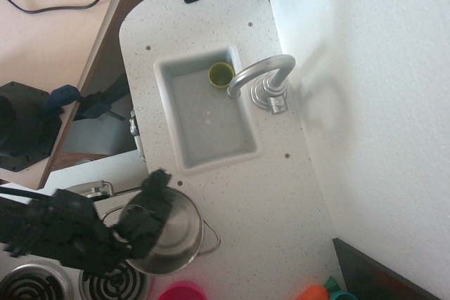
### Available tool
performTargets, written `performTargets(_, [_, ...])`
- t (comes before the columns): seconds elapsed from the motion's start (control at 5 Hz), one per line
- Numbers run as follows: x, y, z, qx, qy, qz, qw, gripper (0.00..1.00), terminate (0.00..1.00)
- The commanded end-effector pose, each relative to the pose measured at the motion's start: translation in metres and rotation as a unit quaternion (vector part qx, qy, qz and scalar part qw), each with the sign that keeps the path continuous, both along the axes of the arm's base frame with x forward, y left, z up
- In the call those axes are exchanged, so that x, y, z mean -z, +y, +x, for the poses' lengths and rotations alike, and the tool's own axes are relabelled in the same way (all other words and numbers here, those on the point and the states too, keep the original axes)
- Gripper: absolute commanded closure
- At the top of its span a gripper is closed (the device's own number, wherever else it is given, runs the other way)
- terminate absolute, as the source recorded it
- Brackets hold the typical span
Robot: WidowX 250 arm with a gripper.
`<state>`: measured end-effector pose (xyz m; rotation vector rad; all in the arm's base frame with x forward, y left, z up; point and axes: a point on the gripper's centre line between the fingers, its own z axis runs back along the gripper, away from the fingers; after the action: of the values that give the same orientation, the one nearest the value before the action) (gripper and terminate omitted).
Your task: Pick up pot
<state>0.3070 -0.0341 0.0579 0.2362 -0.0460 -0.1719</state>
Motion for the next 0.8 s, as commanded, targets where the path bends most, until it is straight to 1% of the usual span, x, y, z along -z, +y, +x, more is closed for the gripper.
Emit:
performTargets(0.0, [0.021,0.0,0.001,0.034,0.007,-0.036,0.9988,0.0,0.0])
performTargets(0.2, [0.021,0.009,-0.001,0.037,-0.038,-0.098,0.9938,0.0,0.0])
performTargets(0.4, [0.007,0.01,-0.004,0.022,-0.059,-0.05,0.9968,1.0,0.0])
performTargets(0.6, [-0.012,0.014,-0.006,0.01,-0.084,-0.039,0.9957,1.0,0.0])
